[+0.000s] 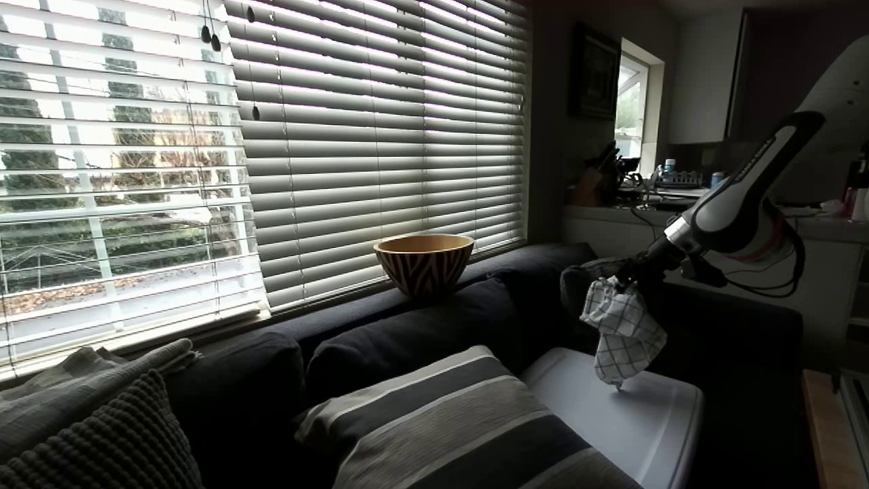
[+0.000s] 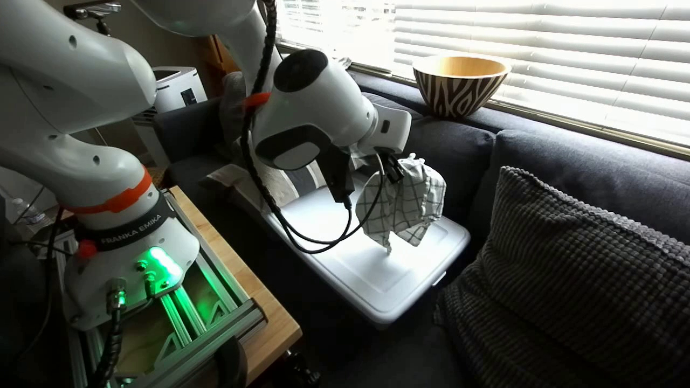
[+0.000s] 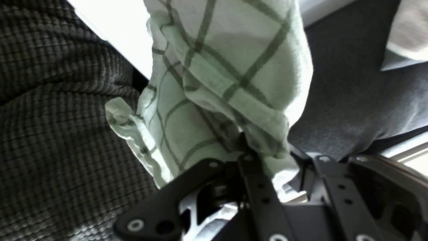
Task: Use the towel to wipe the white lid.
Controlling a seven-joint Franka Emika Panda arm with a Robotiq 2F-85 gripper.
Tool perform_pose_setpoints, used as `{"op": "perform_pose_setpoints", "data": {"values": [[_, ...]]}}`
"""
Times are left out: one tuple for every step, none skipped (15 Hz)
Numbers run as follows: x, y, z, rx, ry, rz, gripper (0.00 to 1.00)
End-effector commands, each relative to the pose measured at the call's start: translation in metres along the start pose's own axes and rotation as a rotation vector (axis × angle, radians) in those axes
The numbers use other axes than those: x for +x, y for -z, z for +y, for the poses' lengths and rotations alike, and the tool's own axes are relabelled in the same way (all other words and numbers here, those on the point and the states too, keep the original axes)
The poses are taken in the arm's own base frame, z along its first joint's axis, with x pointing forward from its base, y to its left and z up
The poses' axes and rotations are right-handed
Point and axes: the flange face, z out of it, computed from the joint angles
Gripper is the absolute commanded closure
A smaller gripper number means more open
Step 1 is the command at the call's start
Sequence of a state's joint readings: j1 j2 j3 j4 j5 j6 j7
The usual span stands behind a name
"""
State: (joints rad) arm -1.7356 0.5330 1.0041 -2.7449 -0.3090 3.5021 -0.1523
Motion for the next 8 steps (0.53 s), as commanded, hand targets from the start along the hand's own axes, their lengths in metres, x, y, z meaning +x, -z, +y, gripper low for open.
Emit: {"op": "perform_pose_setpoints", "data": {"values": [[0.005, 0.005, -0.023, 0.135, 0.131, -0.023, 0.96], [0.009, 0.008, -0.032, 0.162, 0.176, -0.031, 0.96], [0.013, 0.012, -0.044, 0.196, 0.213, -0.035, 0.96], [0.019, 0.015, -0.054, 0.227, 0.248, -0.045, 0.96], [0.026, 0.016, -0.068, 0.260, 0.278, -0.058, 0.96], [0.033, 0.015, -0.083, 0.291, 0.300, -0.081, 0.96], [0.038, 0.015, -0.096, 0.322, 0.322, -0.102, 0.96], [0.043, 0.011, -0.111, 0.356, 0.337, -0.127, 0.96]]}}
